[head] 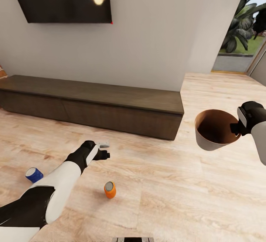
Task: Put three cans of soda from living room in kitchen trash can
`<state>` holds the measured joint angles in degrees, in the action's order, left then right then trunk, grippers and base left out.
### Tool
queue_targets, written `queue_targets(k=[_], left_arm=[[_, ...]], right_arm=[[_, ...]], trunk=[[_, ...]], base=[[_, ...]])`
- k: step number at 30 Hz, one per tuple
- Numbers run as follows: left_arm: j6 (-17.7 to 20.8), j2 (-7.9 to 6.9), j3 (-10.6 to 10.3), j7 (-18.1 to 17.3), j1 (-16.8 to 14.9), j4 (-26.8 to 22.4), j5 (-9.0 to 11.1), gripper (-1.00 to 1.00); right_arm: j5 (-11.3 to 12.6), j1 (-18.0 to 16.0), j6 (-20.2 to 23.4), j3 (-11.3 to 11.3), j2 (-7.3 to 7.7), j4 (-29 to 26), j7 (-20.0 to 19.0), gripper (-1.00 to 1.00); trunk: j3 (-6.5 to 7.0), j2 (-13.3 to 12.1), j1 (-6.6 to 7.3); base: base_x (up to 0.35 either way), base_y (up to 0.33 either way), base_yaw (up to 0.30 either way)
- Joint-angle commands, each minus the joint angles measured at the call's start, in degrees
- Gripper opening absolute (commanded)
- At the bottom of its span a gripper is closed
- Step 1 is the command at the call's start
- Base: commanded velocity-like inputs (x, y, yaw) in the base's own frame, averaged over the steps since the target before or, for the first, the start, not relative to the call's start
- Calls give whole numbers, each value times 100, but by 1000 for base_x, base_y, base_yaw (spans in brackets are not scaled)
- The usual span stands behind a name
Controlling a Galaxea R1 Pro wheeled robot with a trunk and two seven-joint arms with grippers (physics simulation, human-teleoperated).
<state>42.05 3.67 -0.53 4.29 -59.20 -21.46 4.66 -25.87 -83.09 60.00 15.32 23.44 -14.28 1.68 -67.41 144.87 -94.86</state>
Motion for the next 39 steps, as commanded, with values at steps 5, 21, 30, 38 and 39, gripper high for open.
queue_targets(k=[5,21,30,38,39], left_arm=[[-1,19,0,1,2,1,-2,100],[616,91,21,-95,-4,347,32,100],[662,115,26,-88,-4,368,35,100],[638,116,26,-93,-4,363,35,100],[632,116,26,-94,-4,363,38,100]], right_arm=[[12,-5,0,6,4,-5,-10,-100],[11,-5,0,9,10,-5,-10,-100],[11,-1,0,9,12,-5,-10,-100],[11,3,0,9,12,-5,-7,-100],[11,3,0,10,10,-5,-5,-100]], trunk=[[-110,8,-11],[-465,30,-52],[-664,42,-76],[-709,44,-81],[-709,44,-81]], base=[[0,0,0],[0,0,0],[0,0,0],[0,0,0],[0,0,0]])
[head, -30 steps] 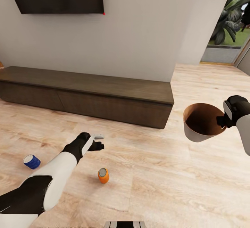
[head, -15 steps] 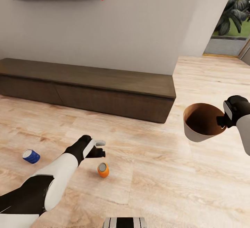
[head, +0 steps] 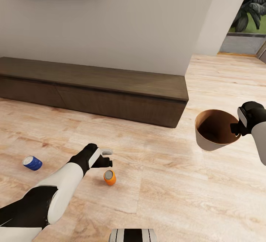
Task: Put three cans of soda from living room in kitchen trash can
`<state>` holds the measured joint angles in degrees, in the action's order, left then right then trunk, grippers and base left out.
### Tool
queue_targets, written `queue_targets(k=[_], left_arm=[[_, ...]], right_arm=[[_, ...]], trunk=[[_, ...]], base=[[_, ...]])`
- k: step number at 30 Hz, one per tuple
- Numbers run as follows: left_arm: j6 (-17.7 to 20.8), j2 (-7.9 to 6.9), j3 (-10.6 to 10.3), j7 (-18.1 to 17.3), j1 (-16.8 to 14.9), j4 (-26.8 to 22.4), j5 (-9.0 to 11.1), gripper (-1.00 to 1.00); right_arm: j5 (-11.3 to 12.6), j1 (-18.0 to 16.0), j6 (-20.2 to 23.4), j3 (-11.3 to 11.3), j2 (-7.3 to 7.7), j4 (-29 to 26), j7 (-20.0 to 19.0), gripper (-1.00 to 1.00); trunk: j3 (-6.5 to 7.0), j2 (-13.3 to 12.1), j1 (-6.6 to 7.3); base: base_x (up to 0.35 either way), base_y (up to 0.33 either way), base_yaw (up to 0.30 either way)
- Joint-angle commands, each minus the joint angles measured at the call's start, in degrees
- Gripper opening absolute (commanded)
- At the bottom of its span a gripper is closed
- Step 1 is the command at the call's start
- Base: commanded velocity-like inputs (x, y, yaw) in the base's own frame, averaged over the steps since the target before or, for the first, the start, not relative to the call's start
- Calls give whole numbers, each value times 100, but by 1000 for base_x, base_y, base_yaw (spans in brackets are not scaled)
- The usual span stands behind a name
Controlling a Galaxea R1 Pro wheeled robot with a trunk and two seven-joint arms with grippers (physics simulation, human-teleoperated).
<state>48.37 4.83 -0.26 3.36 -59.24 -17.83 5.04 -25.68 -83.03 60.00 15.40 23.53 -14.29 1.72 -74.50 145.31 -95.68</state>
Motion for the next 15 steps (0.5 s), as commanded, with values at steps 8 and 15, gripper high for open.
queue_targets(k=[8,15], left_arm=[[-12,4,0,-12,0,-1,5,100],[-12,28,0,-50,0,-1,5,100]], right_arm=[[-7,-3,0,3,-6,3,-6,-100],[-7,-3,0,6,8,94,-5,-100]], trunk=[[1,0,1],[1,0,1]], base=[[0,0,0],[0,0,0]])
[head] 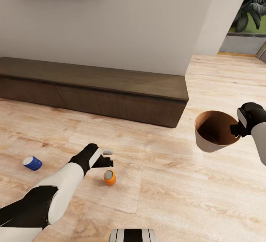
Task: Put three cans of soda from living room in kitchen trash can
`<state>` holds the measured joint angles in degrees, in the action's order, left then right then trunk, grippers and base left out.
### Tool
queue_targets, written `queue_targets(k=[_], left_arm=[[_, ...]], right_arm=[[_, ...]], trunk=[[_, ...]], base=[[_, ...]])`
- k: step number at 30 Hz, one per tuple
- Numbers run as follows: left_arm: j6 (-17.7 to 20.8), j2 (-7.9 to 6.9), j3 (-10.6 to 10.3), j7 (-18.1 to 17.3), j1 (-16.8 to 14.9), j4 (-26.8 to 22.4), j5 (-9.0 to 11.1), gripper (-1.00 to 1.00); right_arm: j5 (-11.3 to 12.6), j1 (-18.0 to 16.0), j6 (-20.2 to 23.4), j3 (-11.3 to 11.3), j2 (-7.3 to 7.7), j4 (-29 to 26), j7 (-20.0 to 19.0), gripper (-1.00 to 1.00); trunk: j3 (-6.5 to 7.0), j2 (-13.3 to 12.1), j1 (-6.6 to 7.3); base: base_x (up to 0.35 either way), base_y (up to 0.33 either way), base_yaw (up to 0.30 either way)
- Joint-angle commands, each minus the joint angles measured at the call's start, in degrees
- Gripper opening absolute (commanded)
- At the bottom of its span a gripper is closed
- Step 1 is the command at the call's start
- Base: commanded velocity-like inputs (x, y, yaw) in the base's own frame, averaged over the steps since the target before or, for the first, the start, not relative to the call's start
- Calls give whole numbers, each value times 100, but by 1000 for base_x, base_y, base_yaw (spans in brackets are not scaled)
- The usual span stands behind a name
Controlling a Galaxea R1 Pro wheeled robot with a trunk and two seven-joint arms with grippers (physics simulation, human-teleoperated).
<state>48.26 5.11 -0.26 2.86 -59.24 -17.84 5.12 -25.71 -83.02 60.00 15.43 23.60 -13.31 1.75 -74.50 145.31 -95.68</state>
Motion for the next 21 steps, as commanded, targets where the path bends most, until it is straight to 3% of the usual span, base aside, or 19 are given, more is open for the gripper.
queue_targets(k=[1,11,21], left_arm=[[0,0,0,-1,0,0,-2,100],[-20,57,-9,-149,0,1,-10,100],[-59,52,-9,-171,0,0,-11,100]], right_arm=[[-5,-4,0,3,1,-4,-9,-100],[-5,-4,0,4,3,28,-8,-100],[-5,18,0,0,-2,30,-9,-100]], trunk=[[1,0,1],[1,0,1],[-221,14,-25]], base=[[0,0,0],[0,0,0],[0,0,0]])
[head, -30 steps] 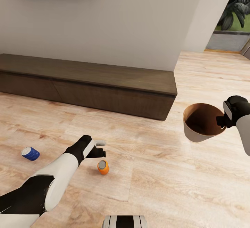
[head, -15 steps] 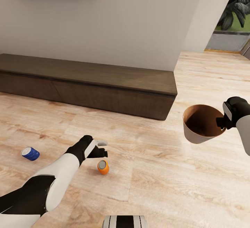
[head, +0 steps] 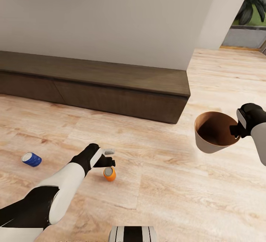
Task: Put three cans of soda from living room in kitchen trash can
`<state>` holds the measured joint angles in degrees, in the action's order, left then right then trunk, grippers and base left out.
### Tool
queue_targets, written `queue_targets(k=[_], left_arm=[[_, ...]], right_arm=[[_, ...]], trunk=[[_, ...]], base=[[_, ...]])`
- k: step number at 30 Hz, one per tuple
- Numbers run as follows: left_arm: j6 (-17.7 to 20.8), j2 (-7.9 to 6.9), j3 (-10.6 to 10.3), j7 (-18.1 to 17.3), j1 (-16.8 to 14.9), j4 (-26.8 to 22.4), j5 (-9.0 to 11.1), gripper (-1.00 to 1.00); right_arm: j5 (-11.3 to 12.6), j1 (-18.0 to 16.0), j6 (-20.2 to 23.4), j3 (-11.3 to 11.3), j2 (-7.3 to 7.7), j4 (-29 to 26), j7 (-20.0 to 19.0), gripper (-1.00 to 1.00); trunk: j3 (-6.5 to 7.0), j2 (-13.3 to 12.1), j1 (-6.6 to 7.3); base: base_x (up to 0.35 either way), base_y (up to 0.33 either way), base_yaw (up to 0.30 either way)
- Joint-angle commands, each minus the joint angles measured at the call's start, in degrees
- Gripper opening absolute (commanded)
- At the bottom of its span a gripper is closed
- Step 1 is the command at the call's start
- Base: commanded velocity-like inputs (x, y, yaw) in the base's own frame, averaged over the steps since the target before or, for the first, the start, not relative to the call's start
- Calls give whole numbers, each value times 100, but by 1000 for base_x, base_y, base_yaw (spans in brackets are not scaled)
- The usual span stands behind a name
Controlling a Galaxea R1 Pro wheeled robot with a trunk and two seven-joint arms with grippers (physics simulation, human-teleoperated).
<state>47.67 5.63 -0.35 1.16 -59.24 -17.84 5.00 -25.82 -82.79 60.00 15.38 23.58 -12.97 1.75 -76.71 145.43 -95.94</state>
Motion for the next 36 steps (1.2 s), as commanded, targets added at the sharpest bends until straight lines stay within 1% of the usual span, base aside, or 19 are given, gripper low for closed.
queue_targets(k=[1,12,16,18,24,26,30,35,36], left_arm=[[-5,0,0,0,0,0,1,100],[-85,0,0,-1,0,0,1,100],[-89,-1,0,-1,1,0,1,100],[-92,0,-1,-1,0,0,1,100],[-98,3,-2,-1,0,0,1,100],[-99,5,-1,-1,0,0,1,100],[-100,2,0,-1,0,0,1,100],[-100,0,0,-6,0,0,1,100],[-100,0,0,-7,0,0,1,100]], right_arm=[[5,-4,0,4,0,-4,-9,-100],[-4,-24,0,-23,-2,-59,-14,-100],[-6,-60,0,-71,-4,-84,-21,-100],[-2,-252,0,-211,-14,-90,-30,-100],[5,-448,0,-373,-31,-76,-34,-100],[6,-471,0,-393,-59,-82,-32,-100],[7,-653,0,-423,-150,-80,-27,-100],[7,-721,0,-429,-183,-74,-26,-100],[7,-727,0,-429,-188,-71,-26,-100]], trunk=[[-22,2,-1],[-22,2,-1],[-22,2,-1],[-22,2,-1],[-22,2,-1],[-22,2,-1],[-22,2,-1],[-22,2,-1],[-44,4,-3]], base=[[0,0,0],[0,0,0],[0,0,0],[0,0,0],[0,0,0],[0,0,0],[0,0,0],[0,0,0],[0,0,0]])
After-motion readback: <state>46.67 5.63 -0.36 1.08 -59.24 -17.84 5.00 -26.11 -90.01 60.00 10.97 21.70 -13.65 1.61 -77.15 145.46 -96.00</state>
